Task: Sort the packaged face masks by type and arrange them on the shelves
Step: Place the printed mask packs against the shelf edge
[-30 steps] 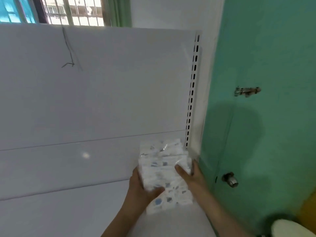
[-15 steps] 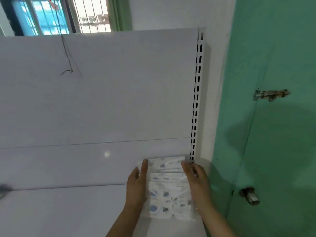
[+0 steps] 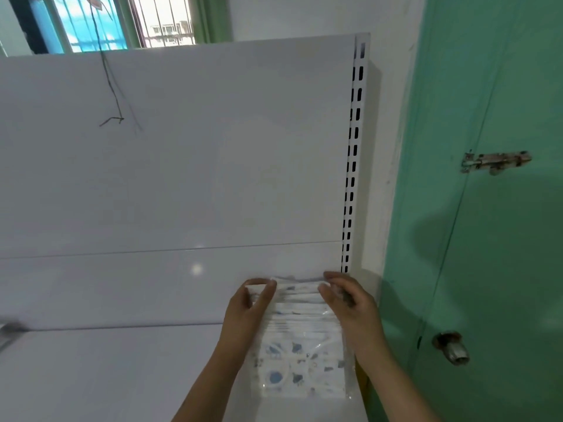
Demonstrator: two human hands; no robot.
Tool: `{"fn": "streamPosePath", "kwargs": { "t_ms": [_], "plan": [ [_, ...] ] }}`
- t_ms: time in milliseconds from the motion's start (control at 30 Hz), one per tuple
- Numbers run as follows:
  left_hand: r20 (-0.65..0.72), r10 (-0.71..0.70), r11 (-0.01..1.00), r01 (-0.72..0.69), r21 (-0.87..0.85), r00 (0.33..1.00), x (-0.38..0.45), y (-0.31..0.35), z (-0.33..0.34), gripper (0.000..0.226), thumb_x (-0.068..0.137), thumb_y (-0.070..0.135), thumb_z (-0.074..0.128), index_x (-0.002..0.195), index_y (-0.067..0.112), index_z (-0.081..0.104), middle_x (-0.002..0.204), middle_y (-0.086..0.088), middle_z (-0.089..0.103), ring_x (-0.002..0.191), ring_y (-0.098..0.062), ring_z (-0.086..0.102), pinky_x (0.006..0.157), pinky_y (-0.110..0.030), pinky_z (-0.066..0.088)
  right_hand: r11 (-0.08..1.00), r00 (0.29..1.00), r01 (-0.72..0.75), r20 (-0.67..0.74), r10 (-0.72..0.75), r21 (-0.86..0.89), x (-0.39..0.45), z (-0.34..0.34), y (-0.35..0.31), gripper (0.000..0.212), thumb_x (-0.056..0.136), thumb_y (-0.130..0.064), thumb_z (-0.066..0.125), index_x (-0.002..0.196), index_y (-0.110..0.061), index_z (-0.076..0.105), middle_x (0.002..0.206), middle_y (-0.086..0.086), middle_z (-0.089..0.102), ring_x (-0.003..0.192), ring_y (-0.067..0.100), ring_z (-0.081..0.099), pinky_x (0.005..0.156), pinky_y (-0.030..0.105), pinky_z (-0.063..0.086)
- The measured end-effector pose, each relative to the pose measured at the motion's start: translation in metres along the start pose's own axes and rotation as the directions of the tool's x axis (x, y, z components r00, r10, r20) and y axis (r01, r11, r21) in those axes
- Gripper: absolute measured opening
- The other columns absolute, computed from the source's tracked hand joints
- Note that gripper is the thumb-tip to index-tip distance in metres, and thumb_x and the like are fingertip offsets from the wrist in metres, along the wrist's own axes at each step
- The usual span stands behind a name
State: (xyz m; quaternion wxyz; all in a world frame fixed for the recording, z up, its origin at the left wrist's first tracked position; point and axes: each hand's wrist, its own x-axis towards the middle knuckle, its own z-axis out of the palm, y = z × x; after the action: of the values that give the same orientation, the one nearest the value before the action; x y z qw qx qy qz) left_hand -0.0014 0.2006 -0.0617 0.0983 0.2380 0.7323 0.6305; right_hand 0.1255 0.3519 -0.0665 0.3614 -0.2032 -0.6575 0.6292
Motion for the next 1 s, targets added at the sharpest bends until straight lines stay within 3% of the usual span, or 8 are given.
{"fn": "streamPosePath", "kwargs": {
  "t_ms": [200,267,400,567,700,833,933,1000],
  "plan": [
    [0.222,-0.013,0.996,-0.006,0.085,0.975,-0.007,-0.014,-0.013,0.06,0.067,0.051,0.088,0.114,0.026,0.059,0.108,0.009,0.072,0.1,-0.009,0.072,0.084,-0.028,0.059,0.979,0.992,-0.034,-0.113,0.058,0.202,0.0,-0.002,-0.011,0.027,0.086,-0.036,0.068,0.107,-0.02,0.073,0.107,-0.001,0.074,0.108,0.024,0.067,0.099,0.044,0.052],
    [0.147,0.036,0.989,-0.057,0.137,0.988,-0.009,-0.02,-0.013,0.046,0.072,0.035,0.088,0.108,0.028,0.06,0.104,0.011,0.071,0.098,0.002,0.067,0.082,-0.011,0.051,0.981,0.992,0.062,-0.117,-0.041,0.183,0.0,-0.005,-0.018,0.032,0.087,-0.043,0.065,0.112,-0.024,0.072,0.115,-0.003,0.072,0.114,0.022,0.064,0.098,0.043,0.052],
    [0.023,0.077,0.992,-0.079,0.101,0.997,-0.013,-0.025,-0.006,0.046,0.073,0.024,0.089,0.11,0.028,0.063,0.108,0.013,0.069,0.095,0.011,0.061,0.079,-0.002,0.042,0.937,0.947,0.247,-0.265,-0.179,0.249,0.007,-0.01,-0.044,0.012,0.095,-0.02,0.058,0.095,-0.023,0.07,0.085,-0.014,0.074,0.082,0.002,0.068,0.07,0.015,0.054],
    [-0.049,0.084,0.996,-0.084,0.002,0.995,-0.019,-0.031,0.004,0.05,0.074,0.011,0.088,0.115,0.02,0.06,0.106,0.012,0.065,0.088,0.016,0.059,0.076,-0.002,0.043,0.9,0.866,0.405,-0.385,-0.319,0.163,0.009,-0.008,-0.067,0.027,0.099,-0.016,0.055,0.087,-0.037,0.067,0.085,-0.015,0.069,0.082,0.003,0.062,0.078,0.026,0.052],
    [0.096,0.001,1.0,-0.003,0.023,0.995,-0.009,-0.047,-0.007,0.054,0.076,0.03,0.084,0.124,0.026,0.059,0.12,0.0,0.07,0.117,-0.016,0.065,0.1,-0.029,0.05,0.934,0.931,0.319,-0.131,-0.341,-0.163,-0.027,-0.001,-0.042,0.017,0.096,-0.016,0.06,0.087,-0.03,0.057,0.075,-0.016,0.064,0.065,0.002,0.063,0.059,0.022,0.052],
    [0.216,0.035,0.997,-0.049,0.06,0.976,-0.003,-0.053,-0.019,0.044,0.093,0.065,0.054,0.123,0.033,0.063,0.12,0.01,0.07,0.119,-0.015,0.064,0.104,-0.037,0.046,0.676,0.941,0.232,-0.013,-0.337,-0.7,-0.062,-0.007,0.023,0.018,0.082,-0.015,0.073,0.082,-0.025,0.058,0.103,-0.014,0.055,0.099,0.014,0.058,0.084,0.033,0.051],
    [0.286,0.022,0.993,-0.055,0.107,0.958,0.002,-0.052,-0.035,0.08,0.08,0.085,0.048,0.134,0.027,0.056,0.129,0.006,0.066,0.128,-0.016,0.058,0.105,-0.032,0.043,0.756,0.98,0.067,-0.099,-0.172,-0.651,-0.065,-0.011,0.033,0.017,0.085,-0.019,0.072,0.092,-0.02,0.056,0.137,0.001,0.043,0.125,0.022,0.047,0.103,0.034,0.041],
    [0.423,-0.026,0.993,-0.025,0.113,0.906,-0.006,-0.042,-0.044,0.086,0.075,0.069,0.07,0.143,0.026,0.04,0.134,0.015,0.057,0.13,-0.006,0.055,0.099,-0.019,0.046,0.831,0.992,-0.017,-0.11,-0.054,-0.556,-0.064,-0.009,0.039,0.026,0.088,-0.025,0.07,0.105,-0.019,0.052,0.134,0.003,0.049,0.119,0.027,0.054,0.098,0.043,0.048]
  ]
}}
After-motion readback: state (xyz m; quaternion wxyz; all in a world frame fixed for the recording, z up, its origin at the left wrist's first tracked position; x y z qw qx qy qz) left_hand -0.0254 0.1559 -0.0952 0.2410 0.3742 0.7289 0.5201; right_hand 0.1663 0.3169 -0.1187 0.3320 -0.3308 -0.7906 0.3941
